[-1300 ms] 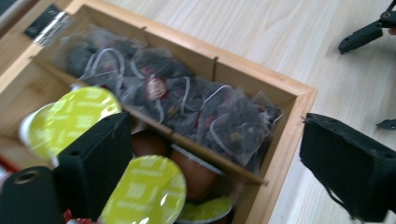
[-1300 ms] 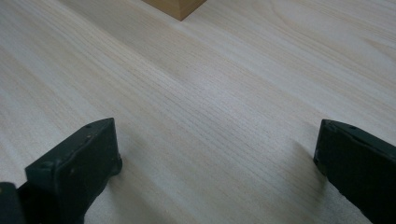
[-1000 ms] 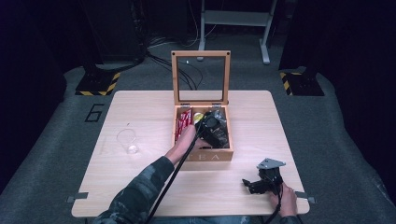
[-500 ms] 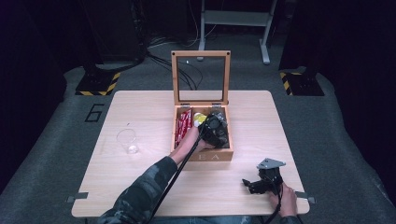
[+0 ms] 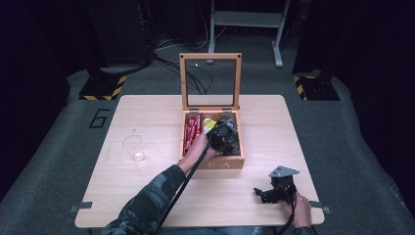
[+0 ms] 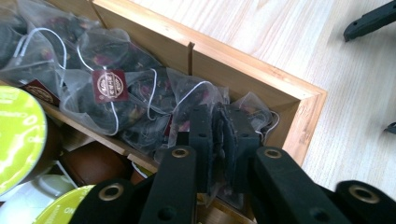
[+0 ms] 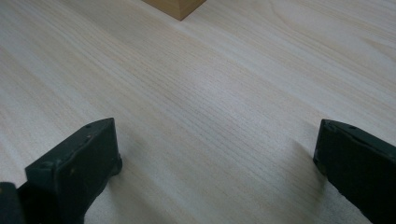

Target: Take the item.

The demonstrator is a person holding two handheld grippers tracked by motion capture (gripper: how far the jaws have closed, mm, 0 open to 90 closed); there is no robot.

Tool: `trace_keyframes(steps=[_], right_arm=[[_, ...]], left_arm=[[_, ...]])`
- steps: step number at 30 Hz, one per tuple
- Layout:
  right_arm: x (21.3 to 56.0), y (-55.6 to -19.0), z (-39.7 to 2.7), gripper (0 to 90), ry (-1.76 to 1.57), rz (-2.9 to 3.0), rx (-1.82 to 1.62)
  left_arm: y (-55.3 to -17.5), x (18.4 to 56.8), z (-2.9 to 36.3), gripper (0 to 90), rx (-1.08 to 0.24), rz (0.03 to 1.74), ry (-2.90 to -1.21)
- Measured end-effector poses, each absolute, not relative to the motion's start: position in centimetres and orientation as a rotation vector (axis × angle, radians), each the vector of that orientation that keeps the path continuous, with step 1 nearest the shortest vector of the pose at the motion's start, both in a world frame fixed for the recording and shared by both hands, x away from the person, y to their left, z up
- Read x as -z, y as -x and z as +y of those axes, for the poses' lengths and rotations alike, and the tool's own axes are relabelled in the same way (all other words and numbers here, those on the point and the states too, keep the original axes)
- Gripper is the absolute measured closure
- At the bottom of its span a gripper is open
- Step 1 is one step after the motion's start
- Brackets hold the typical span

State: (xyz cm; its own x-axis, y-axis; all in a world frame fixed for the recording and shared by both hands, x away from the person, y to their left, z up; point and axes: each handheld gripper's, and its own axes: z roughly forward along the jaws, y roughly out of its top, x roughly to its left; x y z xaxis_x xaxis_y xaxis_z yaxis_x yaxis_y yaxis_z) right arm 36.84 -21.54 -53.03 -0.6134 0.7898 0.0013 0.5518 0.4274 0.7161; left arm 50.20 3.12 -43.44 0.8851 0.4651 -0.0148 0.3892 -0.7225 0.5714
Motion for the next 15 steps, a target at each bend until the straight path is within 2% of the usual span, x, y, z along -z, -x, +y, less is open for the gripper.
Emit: trace_keyframes(steps=[15], right_arm=[[53.0, -36.9, -21.6, 0.0, -1.134, 2.364, -0.985]], left_arm=[[-49.6, 41.6, 4.1, 84.3, -0.225, 0.601, -2.409]])
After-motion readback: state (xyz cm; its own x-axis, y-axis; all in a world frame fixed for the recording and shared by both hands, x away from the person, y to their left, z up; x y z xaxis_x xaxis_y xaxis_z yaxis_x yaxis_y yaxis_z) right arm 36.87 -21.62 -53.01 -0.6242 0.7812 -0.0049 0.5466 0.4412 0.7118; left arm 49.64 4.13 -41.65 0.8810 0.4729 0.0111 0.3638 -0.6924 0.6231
